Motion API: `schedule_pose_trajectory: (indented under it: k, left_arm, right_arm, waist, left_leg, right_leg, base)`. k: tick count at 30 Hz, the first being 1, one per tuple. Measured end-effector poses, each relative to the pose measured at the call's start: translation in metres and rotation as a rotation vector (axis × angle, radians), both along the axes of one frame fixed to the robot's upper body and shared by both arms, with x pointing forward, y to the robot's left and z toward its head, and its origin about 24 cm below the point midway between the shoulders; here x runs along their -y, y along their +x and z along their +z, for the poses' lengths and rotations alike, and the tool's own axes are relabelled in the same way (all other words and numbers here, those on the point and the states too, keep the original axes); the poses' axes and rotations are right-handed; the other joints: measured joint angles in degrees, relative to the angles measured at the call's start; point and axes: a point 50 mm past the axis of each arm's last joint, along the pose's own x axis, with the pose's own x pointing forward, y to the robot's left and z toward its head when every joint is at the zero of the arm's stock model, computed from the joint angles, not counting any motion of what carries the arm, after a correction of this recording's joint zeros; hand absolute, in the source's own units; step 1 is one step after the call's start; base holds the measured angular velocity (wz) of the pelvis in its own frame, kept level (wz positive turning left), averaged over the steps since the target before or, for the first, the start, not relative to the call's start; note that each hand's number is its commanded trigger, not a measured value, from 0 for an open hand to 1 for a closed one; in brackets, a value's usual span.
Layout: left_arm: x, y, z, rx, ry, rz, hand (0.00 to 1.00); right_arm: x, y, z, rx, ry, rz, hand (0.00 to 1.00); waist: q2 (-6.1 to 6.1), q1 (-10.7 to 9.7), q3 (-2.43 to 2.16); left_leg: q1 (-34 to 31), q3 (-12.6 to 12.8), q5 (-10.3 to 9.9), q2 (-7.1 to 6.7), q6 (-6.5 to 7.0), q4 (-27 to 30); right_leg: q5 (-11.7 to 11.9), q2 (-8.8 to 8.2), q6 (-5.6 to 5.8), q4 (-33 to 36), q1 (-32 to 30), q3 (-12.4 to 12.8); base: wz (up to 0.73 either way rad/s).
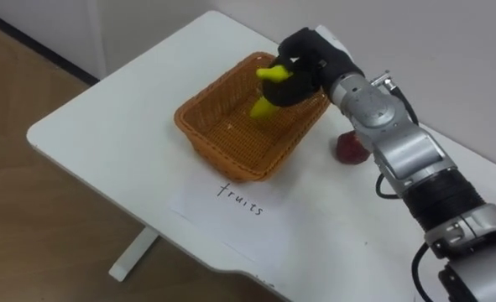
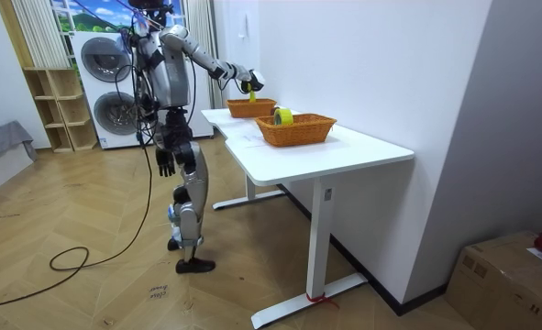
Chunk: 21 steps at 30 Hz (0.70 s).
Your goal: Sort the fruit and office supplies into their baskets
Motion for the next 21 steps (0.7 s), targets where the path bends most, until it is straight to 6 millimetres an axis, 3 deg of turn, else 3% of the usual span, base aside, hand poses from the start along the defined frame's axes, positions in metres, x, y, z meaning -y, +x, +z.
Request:
schedule_pose_trajectory:
  k: [21]
  left_arm:
    - [-0.0012,-0.0032,-0.0012,-0.022,0.001,0.005,0.0]
  right_arm:
    - [-0.0027,-0.001,-0.0052,-0.016,-0.02,0.011,0.0]
  waist:
    - [0.2,0.3,0.15]
  left_leg:
    - [0.2,0.0,0.0,-0.03,0.0,0.0]
  right_leg:
    - [0.0,0.03,0.0,-0.1,0.3,0.0]
  base:
    - [0.0]
